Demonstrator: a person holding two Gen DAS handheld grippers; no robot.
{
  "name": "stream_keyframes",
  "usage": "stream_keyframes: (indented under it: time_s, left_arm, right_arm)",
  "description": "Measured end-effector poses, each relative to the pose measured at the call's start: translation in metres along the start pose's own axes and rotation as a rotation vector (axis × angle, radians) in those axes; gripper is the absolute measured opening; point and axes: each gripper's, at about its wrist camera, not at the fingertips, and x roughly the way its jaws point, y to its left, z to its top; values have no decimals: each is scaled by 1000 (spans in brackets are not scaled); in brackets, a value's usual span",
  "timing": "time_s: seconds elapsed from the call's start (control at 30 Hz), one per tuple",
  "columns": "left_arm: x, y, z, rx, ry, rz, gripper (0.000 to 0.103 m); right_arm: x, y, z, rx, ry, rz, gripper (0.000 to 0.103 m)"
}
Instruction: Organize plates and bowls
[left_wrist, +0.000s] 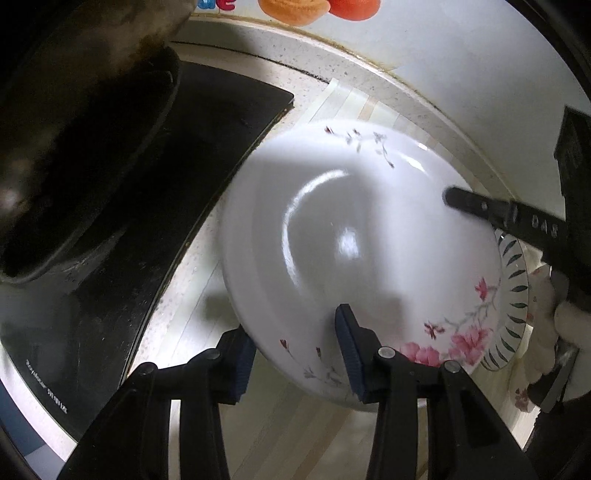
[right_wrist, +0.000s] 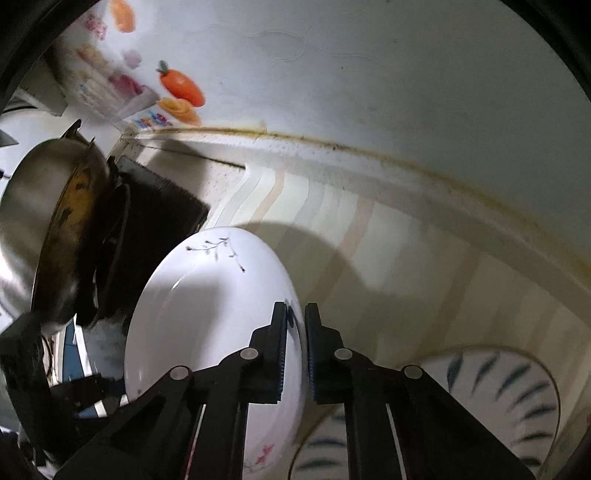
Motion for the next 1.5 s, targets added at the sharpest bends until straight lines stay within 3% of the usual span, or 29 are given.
stream_keyframes:
  time_s: [0.23, 0.53, 0.8, 1.2, 1.33, 1.5]
  left_arm:
    - [-25, 0, -12, 32, -16, -19, 39]
    - [-71, -24, -41, 126, -62, -65, 39]
    - [-99, -61, -73, 265, -61, -108, 39]
    - [-88, -117, -147, 464, 43, -139, 39]
    - [-71, -129, -168, 518, 96, -121, 39]
    - [-48, -145, -192, 581, 152, -80, 39]
  right_arm:
    - [-25, -5, -36, 45, -11, 10, 11]
    - [-98, -3, -88, 114, -116, 32, 11]
    - [-172, -12, -173, 210, -197, 23, 11]
    - [-222, -50, -325, 406, -235, -13, 11]
    - [-217, -65, -372, 482, -217, -19, 11]
    - [-204, -80, -405, 550, -198, -19, 11]
